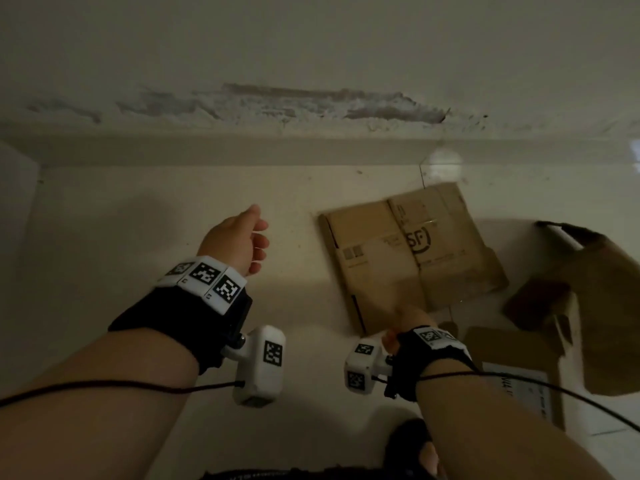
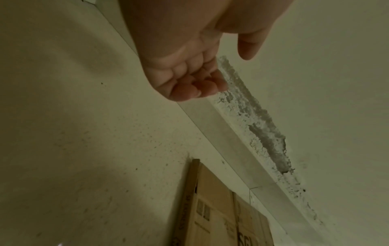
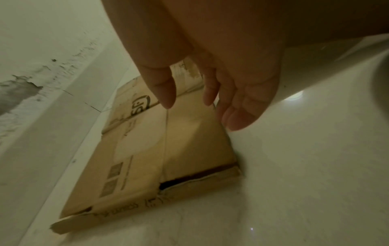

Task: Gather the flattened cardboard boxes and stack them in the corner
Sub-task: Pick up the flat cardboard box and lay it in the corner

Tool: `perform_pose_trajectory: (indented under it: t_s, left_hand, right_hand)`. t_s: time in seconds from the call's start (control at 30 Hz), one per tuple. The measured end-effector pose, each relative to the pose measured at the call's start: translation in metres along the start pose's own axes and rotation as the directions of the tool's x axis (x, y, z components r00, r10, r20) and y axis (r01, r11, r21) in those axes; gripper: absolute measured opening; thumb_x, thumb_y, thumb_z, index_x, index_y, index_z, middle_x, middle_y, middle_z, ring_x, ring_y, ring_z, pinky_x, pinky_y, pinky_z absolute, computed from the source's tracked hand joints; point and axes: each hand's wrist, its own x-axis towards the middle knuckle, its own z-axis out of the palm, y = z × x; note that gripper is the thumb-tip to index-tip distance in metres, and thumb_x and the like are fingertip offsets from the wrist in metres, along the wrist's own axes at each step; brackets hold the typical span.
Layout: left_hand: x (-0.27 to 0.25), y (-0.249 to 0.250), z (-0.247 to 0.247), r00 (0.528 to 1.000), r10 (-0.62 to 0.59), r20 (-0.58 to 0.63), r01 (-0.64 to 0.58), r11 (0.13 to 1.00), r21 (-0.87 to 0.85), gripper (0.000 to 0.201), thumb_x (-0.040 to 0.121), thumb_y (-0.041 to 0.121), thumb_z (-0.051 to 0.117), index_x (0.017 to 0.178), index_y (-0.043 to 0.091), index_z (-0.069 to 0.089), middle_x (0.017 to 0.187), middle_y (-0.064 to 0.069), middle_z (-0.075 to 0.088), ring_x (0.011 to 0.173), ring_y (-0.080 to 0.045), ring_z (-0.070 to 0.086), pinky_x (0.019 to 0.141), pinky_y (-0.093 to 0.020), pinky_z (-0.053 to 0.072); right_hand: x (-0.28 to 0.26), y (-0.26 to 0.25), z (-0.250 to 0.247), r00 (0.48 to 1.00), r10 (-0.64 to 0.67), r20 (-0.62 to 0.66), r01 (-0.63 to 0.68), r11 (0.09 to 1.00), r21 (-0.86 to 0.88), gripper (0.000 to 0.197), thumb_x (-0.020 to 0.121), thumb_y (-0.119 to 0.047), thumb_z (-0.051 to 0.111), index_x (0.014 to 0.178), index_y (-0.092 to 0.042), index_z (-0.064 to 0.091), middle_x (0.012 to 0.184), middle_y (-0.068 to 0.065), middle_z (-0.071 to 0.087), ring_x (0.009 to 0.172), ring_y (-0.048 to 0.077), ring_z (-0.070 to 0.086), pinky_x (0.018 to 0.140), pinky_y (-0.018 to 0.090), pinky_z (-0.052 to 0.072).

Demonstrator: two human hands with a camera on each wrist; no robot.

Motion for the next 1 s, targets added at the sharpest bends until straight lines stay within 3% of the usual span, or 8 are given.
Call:
perform_pose_trajectory:
  t_s: [0.13,0.23,0.33,0.4,0.47,0.73,0.83,1.0]
  left_hand:
    - [0.003,-0.014,0.002,1.0,0.008,0.009,-0.008,1.0,0.016,0.031,0.087,0.043,0.046,0.072,0.019,0.058,0.061,-0.001,0.053,0.053,-0.016,0.046,0.051,-0.027,0.037]
    - [0.001,-0.019,0.001,1.0,0.01,0.002,-0.01,1.0,0.023,0.031,0.087,0.042,0.046,0.072,0.018,0.058,0.062,-0.001,0.053,0.053,-0.016,0.046,0.051,-0.027,0.036]
    - [-0.001,-0.021,0.001,1.0,-0.004,0.007,0.004,1.0,0.016,0.031,0.088,0.041,0.046,0.073,0.017,0.058,0.062,-0.001,0.053,0.053,-0.016,0.046,0.052,-0.028,0.036]
    - [-0.003,-0.026,0.002,1.0,-0.016,0.006,0.016,1.0,0.025,0.031,0.088,0.04,0.045,0.072,0.017,0.058,0.061,-0.002,0.053,0.053,-0.016,0.045,0.052,-0.028,0.036]
    - [0.0,-0.03,0.003,1.0,-0.015,0.003,0.015,0.999,0.033,0.031,0.089,0.04,0.045,0.072,0.017,0.057,0.061,-0.002,0.052,0.053,-0.017,0.045,0.051,-0.027,0.036]
    - [0.008,-0.041,0.008,0.998,-0.07,0.003,0.07,0.997,0.04,0.03,0.09,0.038,0.044,0.073,0.016,0.057,0.062,-0.003,0.052,0.053,-0.018,0.044,0.052,-0.025,0.034]
    - [0.009,-0.039,0.008,0.997,-0.071,-0.004,0.071,0.996,0.048,0.03,0.091,0.037,0.044,0.073,0.016,0.057,0.062,-0.003,0.052,0.053,-0.017,0.045,0.051,-0.026,0.035]
    - [0.013,-0.035,0.01,0.998,-0.061,0.004,0.061,0.997,0.043,0.03,0.091,0.037,0.044,0.073,0.016,0.057,0.062,-0.003,0.053,0.054,-0.017,0.046,0.052,-0.027,0.036]
  right_hand:
    - [0.002,-0.002,0.011,0.995,-0.031,0.093,0.036,0.998,-0.052,0.069,0.09,-0.024,0.054,0.15,-0.022,0.019,0.156,0.013,0.027,0.136,0.04,0.036,0.104,0.052,0.04]
    - [0.002,-0.004,0.021,0.98,-0.04,0.194,-0.027,0.943,0.332,0.052,0.094,-0.019,0.045,0.143,-0.005,0.033,0.151,0.014,0.035,0.135,0.034,0.039,0.091,0.039,0.046]
    - [0.004,-0.008,0.024,0.982,0.007,0.187,-0.04,0.983,0.178,0.057,0.093,-0.023,0.048,0.145,-0.012,0.029,0.153,0.01,0.033,0.136,0.032,0.038,0.085,0.033,0.051]
    - [0.003,-0.005,0.026,0.997,0.012,0.075,-0.006,0.997,-0.071,0.069,0.089,-0.029,0.054,0.149,-0.024,0.021,0.156,0.008,0.026,0.138,0.037,0.033,0.103,0.05,0.042]
    - [0.01,-0.007,0.023,0.998,-0.029,0.064,0.035,0.994,-0.101,0.066,0.09,-0.024,0.051,0.149,-0.026,0.02,0.157,0.008,0.025,0.138,0.039,0.033,0.107,0.055,0.036]
    - [0.024,-0.031,0.011,0.997,-0.08,0.013,0.076,0.98,0.182,0.072,0.088,-0.007,0.052,0.149,-0.026,0.019,0.148,0.014,0.041,0.128,0.037,0.046,0.106,0.047,0.04]
    - [0.022,-0.053,0.001,0.998,-0.007,0.059,-0.027,0.827,0.562,0.058,0.089,-0.023,0.055,0.143,-0.016,0.035,0.146,0.014,0.044,0.123,0.034,0.05,0.104,0.044,0.043]
    - [0.045,-0.054,0.004,0.997,-0.01,-0.071,0.051,0.798,0.6,0.07,0.087,-0.022,0.059,0.148,-0.022,0.025,0.151,0.011,0.038,0.134,0.034,0.041,0.109,0.045,0.038]
